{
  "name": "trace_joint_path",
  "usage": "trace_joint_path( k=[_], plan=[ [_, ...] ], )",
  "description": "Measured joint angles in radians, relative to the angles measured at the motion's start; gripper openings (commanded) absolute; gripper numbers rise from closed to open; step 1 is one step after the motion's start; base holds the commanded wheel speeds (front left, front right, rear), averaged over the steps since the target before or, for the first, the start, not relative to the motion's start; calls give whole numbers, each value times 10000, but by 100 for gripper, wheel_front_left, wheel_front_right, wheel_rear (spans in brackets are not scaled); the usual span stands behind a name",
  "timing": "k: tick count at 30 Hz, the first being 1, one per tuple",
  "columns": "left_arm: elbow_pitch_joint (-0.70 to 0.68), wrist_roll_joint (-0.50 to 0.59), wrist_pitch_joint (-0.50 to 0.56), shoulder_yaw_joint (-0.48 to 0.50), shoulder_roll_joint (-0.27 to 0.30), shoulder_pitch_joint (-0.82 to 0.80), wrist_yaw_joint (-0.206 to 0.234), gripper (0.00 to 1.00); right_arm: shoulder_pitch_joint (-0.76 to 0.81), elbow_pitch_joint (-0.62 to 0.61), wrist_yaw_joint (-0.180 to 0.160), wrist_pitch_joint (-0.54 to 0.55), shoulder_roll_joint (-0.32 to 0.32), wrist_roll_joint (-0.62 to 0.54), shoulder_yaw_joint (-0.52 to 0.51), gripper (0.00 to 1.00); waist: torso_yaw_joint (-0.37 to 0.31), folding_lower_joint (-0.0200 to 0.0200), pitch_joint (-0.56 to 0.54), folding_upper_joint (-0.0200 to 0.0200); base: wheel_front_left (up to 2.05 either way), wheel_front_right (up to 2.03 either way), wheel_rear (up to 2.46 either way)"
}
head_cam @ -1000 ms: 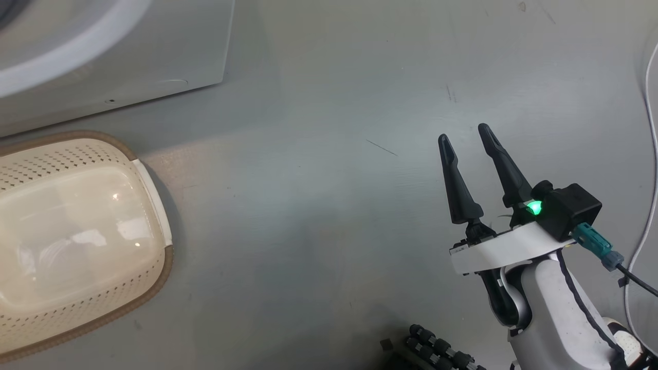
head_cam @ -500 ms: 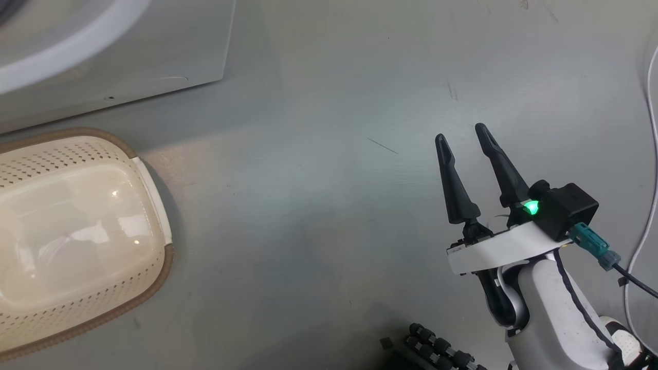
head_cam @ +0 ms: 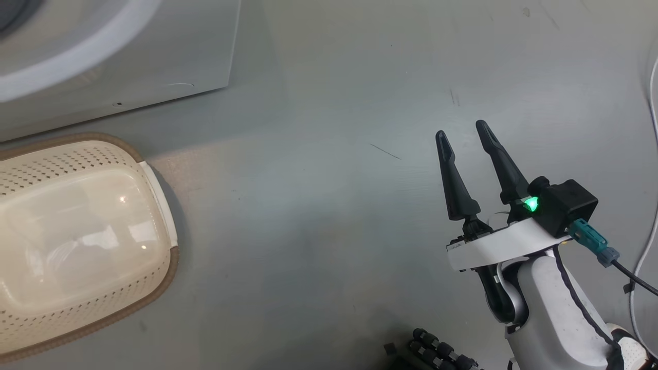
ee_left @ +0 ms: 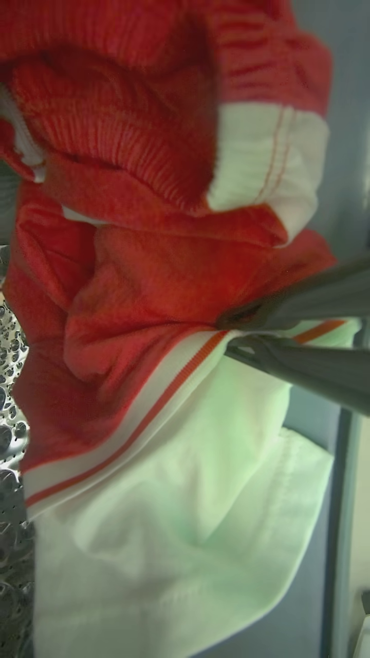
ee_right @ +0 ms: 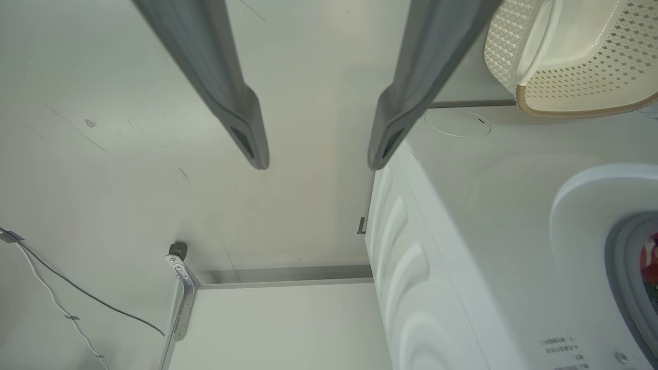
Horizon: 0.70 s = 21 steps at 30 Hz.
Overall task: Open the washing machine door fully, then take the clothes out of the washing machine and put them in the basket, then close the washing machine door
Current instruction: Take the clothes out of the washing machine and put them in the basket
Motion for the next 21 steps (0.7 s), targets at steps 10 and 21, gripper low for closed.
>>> trace_joint_path(
  k=[10,21],
  plan=[
    [84,-410,-1216,29,-497,11,0,0,-1,102,-4,0,0,-155,-128,100,187,0,-402,0,0,0,0],
    [362,-882,-2815,192,-895,546,-61,0,0,270,-92,0,-4,-533,-466,100,453,0,-1050,0,0,0,0]
  ],
)
